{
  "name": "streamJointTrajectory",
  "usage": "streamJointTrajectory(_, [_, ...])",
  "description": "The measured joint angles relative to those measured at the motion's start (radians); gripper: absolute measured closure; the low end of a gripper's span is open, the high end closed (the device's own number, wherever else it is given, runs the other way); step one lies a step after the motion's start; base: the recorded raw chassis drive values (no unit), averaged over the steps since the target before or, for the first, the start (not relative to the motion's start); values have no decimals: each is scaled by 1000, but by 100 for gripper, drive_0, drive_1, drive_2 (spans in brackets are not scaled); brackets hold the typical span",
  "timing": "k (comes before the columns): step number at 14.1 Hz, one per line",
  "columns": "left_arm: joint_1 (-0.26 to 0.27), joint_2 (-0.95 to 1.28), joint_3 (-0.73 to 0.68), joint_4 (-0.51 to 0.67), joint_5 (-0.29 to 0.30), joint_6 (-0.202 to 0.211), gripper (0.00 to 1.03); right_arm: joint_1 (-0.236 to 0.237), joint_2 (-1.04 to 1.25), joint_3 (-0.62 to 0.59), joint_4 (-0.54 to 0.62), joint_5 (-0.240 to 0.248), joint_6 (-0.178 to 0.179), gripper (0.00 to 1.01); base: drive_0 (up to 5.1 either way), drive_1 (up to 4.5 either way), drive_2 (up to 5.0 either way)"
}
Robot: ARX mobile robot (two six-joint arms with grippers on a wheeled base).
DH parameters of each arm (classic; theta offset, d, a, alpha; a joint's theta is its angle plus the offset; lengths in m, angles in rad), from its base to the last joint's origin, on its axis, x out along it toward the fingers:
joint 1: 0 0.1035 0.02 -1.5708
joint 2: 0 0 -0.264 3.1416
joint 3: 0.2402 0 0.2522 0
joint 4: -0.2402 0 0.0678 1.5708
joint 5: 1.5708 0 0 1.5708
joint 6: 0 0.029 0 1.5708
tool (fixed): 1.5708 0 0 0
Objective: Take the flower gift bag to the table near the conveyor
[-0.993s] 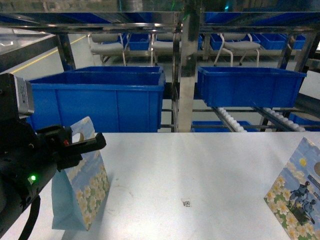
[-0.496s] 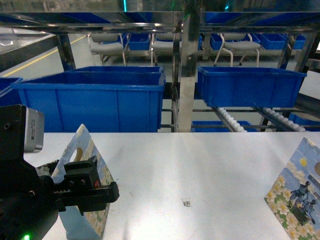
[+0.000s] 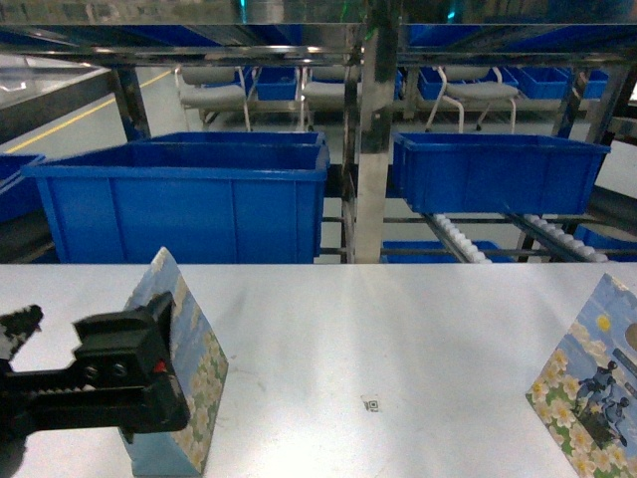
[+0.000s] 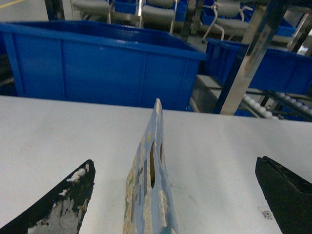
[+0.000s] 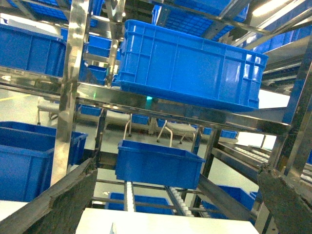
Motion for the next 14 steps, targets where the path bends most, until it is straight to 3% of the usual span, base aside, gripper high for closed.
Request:
streamJointTrajectory(3, [87, -225, -123, -35, 53, 32, 5, 0, 0, 0, 0, 0, 0, 3, 0, 0, 0])
streamJointTrajectory(5, [175, -592, -160, -361, 108, 64, 5, 0, 0, 0, 0, 0, 0, 3, 0, 0, 0])
streamJointTrajectory(9, [285, -1497, -148, -1237, 170, 132, 5, 0, 0, 0, 0, 0, 0, 3, 0, 0, 0])
streamJointTrajectory(10, [319, -1598, -145, -1308, 186, 153, 5, 0, 0, 0, 0, 0, 0, 3, 0, 0, 0])
streamJointTrajectory(12, [386, -1625, -138, -1331, 207, 159, 5, 0, 0, 0, 0, 0, 0, 3, 0, 0, 0])
streamJointTrajectory(14, [394, -1630, -141, -1313, 254, 175, 8, 0, -1, 1, -12, -2, 6, 3, 0, 0, 0])
